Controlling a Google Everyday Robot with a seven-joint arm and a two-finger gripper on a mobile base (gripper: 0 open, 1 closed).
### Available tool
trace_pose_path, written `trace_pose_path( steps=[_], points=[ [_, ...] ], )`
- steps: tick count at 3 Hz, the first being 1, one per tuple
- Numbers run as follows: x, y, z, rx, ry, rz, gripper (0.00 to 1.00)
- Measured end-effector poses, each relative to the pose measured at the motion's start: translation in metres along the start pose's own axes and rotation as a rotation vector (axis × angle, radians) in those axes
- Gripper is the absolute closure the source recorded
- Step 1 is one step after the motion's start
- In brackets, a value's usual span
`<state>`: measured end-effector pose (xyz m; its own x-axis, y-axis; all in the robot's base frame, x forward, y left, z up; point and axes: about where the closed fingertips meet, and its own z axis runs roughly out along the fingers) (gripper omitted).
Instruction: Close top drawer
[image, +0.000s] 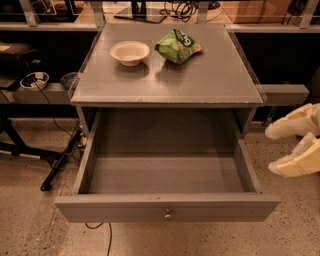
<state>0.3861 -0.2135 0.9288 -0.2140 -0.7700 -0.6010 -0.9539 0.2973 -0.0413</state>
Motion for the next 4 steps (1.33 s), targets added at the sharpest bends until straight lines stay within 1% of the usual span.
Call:
trace_pose_path(
  steps=[1, 2, 3, 4],
  points=[
    [0.009, 0.007, 0.001, 0.097, 0.011, 0.048, 0.66],
    [0.024, 0.01, 0.005, 0.233, 0.05, 0.108, 0.89],
    [0.044, 0.012, 0.011, 0.354, 0.087, 0.168, 1.0],
    [0.072, 0.021, 0.036, 0.381, 0.108, 0.24, 1.0]
  ],
)
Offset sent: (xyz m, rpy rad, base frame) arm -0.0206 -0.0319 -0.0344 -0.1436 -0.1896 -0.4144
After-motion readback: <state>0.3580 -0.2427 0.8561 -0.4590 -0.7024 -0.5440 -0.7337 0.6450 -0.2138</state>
